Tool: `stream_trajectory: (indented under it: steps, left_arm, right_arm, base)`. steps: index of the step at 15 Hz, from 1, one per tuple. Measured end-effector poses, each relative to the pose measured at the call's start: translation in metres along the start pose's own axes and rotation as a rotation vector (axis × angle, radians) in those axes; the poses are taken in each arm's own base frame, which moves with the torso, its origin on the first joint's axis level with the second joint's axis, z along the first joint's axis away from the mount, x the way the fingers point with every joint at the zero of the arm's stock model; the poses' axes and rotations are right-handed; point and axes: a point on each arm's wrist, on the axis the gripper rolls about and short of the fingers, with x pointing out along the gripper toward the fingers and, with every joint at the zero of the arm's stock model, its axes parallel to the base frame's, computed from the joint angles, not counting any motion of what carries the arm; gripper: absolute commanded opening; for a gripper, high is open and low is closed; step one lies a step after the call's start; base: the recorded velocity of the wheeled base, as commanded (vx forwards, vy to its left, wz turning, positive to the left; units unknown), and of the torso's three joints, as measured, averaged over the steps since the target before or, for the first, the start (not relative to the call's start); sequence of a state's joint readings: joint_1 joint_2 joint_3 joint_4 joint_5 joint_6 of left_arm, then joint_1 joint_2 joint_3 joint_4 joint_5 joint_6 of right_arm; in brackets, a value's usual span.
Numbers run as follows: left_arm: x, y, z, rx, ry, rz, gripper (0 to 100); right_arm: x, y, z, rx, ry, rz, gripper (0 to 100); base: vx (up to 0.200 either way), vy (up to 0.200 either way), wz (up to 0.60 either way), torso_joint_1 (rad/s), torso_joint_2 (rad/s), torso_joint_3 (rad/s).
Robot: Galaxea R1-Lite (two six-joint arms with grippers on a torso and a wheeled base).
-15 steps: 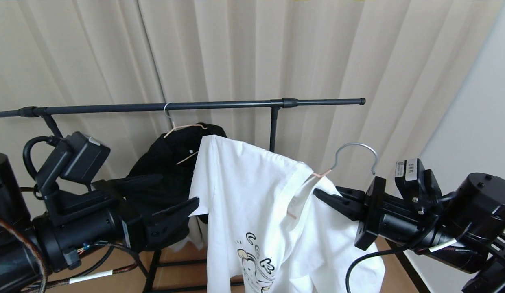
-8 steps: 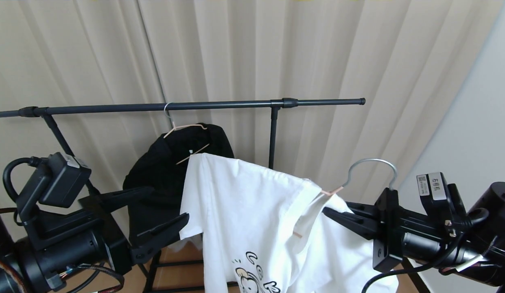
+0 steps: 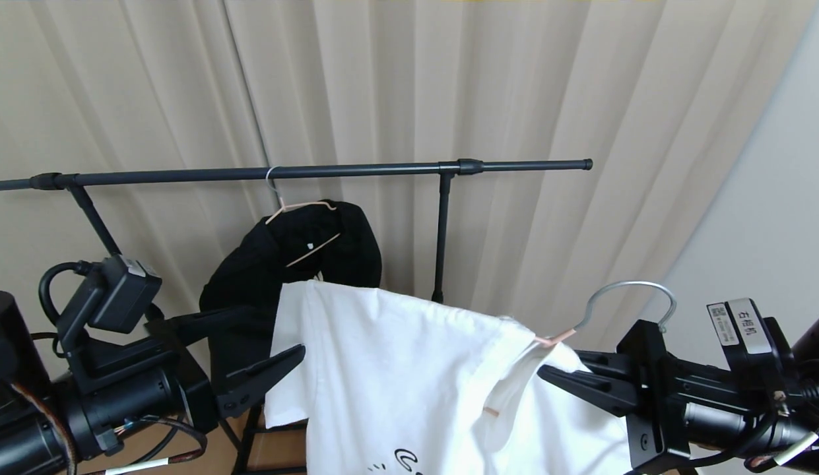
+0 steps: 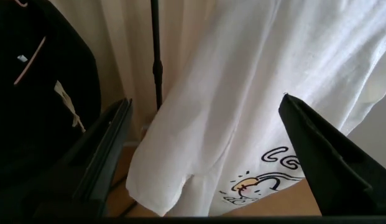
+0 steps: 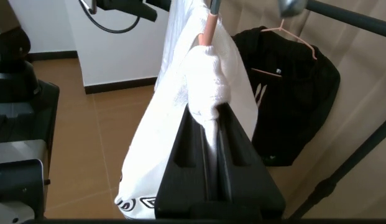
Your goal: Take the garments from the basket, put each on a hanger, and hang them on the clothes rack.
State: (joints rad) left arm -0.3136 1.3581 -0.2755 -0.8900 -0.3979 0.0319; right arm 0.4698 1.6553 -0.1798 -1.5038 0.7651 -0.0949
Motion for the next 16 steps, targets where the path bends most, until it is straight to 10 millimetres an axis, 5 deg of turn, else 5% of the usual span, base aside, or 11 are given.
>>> stream_trajectory:
  steps: [6, 7, 16]
  left_arm:
    - [0.0030, 0.0020, -0.0071, -0.019, 0.030, -0.015, 100]
    - [0.0029, 0.0016, -0.0084, -0.020, 0.035, -0.017, 0]
    - [0.0009, 0.0013, -0.0108, -0.026, 0.041, -0.014, 0]
  right_arm:
    - [-0.0034, 0.0049, 0.0009, 0.007, -0.002, 0.033, 0]
    - [-0.0041, 0.0056, 0.0014, 0.005, -0.004, 0.034, 0]
    - [-0.0042, 0.0051, 0.0027, 0.001, -0.008, 0.031, 0]
  base:
    - [0.000, 0.000, 0.00, 0.000, 0.00, 0.000]
    - [0.000, 0.000, 0.00, 0.000, 0.00, 0.000]
    - [0.000, 0.000, 0.00, 0.000, 0.00, 0.000]
